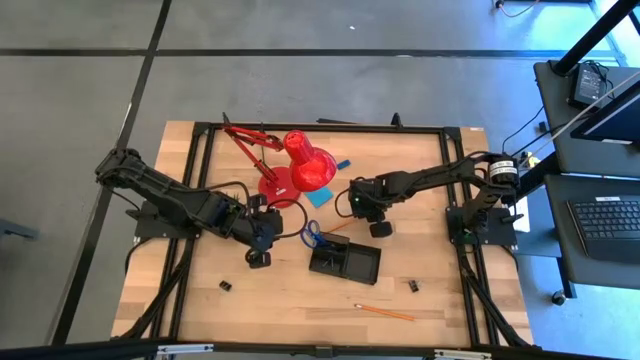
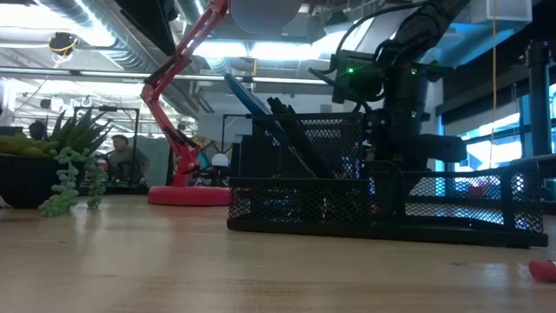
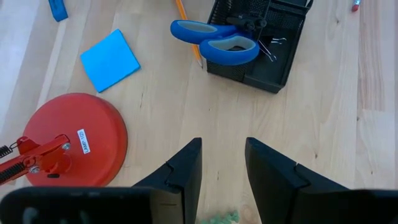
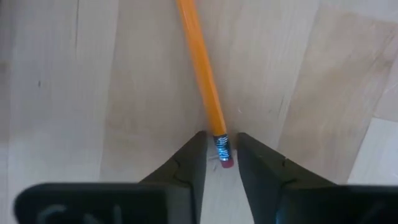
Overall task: Pick and place office supplies into organizer
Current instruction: Put the top orange pencil into the desk organizer
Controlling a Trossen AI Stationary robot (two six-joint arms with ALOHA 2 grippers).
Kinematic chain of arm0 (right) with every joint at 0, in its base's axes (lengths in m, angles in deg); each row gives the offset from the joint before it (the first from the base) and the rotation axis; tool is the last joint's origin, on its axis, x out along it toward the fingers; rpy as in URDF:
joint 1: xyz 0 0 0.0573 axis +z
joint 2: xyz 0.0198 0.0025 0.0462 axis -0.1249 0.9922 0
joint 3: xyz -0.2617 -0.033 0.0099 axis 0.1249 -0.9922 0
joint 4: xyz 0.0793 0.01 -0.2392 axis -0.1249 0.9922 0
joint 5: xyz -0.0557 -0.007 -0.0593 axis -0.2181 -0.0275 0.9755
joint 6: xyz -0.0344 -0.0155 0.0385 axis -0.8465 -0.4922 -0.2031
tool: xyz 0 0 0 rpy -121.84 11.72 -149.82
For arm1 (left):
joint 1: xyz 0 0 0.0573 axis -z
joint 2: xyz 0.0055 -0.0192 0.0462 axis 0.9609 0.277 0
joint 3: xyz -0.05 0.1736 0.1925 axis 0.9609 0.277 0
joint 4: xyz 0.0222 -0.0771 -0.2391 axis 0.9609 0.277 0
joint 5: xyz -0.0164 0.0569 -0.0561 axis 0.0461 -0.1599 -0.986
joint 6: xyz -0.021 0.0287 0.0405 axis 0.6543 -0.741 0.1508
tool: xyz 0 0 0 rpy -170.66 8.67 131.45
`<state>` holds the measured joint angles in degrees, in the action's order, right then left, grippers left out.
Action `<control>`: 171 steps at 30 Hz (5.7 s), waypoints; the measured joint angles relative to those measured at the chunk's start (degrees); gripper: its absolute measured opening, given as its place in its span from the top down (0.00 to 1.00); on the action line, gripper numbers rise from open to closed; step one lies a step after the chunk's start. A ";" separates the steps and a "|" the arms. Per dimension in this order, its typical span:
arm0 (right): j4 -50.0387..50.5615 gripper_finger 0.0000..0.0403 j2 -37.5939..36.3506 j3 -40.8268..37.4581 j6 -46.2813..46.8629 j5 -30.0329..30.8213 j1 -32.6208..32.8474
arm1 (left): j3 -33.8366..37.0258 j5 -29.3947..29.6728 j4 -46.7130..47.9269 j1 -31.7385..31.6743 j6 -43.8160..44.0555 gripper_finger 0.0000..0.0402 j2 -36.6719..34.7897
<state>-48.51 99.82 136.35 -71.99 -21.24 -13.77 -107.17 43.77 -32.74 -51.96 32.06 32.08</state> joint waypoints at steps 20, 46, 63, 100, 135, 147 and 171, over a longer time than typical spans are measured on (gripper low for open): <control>1.26 0.92 -0.04 0.04 2.73 0.61 0.11 | 0.00 1.44 0.00 0.02 0.04 0.71 0.00; 15.40 0.97 0.61 7.52 6.54 0.26 2.64 | 0.00 1.81 0.00 0.06 0.07 0.71 0.00; 16.90 0.84 0.46 7.53 7.78 0.18 2.64 | 0.00 1.81 0.00 0.06 0.72 0.71 0.00; 11.17 0.73 0.36 3.05 9.53 0.13 2.67 | 0.00 1.81 0.00 0.06 0.50 0.71 0.00; 8.32 0.88 0.19 0.70 9.90 4.48 5.51 | 0.00 1.81 0.02 0.06 0.50 0.71 0.00; 8.13 0.91 0.13 0.52 10.91 4.04 5.46 | 0.00 1.81 0.02 0.06 0.50 0.71 0.00; 16.65 0.97 0.53 5.70 12.33 3.63 5.40 | 0.00 1.81 0.02 0.06 0.50 0.71 0.00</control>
<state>-31.86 100.35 142.05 -59.67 -17.61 -8.37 -107.17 45.59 -32.72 -51.90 32.57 32.08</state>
